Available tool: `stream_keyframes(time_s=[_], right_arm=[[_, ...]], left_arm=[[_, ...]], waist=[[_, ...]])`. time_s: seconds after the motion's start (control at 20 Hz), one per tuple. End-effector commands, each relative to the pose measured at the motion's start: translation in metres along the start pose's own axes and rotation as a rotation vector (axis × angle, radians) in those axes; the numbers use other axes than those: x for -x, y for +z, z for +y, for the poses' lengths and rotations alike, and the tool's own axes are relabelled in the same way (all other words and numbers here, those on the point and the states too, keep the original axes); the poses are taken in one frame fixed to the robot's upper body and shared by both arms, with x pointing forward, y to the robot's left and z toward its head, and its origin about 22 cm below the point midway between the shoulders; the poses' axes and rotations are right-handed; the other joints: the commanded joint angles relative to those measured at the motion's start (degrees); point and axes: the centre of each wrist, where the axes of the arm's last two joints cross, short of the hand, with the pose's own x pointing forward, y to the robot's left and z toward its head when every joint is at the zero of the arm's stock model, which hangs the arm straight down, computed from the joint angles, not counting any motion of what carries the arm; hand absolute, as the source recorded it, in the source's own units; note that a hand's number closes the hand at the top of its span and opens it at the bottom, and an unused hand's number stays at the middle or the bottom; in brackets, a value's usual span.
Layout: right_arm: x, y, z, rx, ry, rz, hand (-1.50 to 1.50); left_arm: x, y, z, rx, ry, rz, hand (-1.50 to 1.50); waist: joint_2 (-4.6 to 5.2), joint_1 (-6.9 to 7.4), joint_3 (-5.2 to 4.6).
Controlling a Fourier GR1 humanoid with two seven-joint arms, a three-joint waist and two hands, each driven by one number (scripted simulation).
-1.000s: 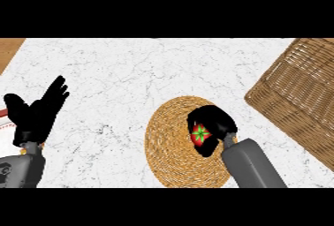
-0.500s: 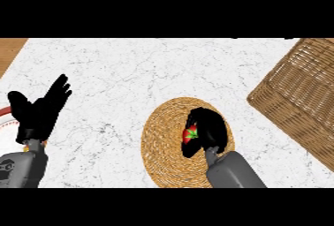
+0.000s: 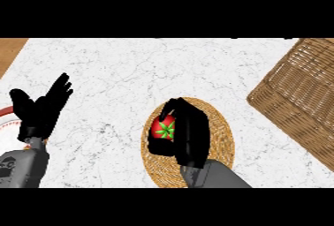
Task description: Pick the tomato from the placemat and place it in the basket
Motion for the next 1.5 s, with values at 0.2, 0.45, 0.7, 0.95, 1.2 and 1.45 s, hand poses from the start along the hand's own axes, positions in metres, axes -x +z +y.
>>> stream_keyframes(time_s=[0.2,0.45,0.7,0.95,1.2,1.45], right_arm=[[-0.058,0.006,-0.038,0.269,-0.038,0.045,1.50],[-0.089,-0.019,-0.072,0.366,0.020,0.094,1.50],[-0.103,-0.039,-0.099,0.443,0.047,0.107,1.50],[-0.108,-0.072,-0.130,0.532,0.080,0.148,1.50],[-0.103,-0.102,-0.156,0.605,0.148,0.209,1.50],[-0.066,-0.121,-0.195,0.679,0.240,0.286,1.50]], left_arm=[[0.002,0.002,0.005,-0.020,-0.010,0.017,0.00],[-0.005,0.005,0.021,-0.008,-0.017,-0.014,0.00],[0.004,0.006,-0.005,-0.021,0.004,0.008,0.00],[-0.017,0.001,0.012,-0.042,-0.009,-0.024,0.00],[0.001,-0.001,0.006,-0.041,-0.003,0.004,0.00],[-0.007,0.000,0.007,-0.044,0.001,-0.004,0.00]], waist=[[-0.10,-1.00,-0.04],[0.00,-0.60,-0.05],[0.17,-0.91,-0.01],[0.20,-1.01,0.02],[0.41,-1.19,-0.01],[0.27,-1.57,0.04]])
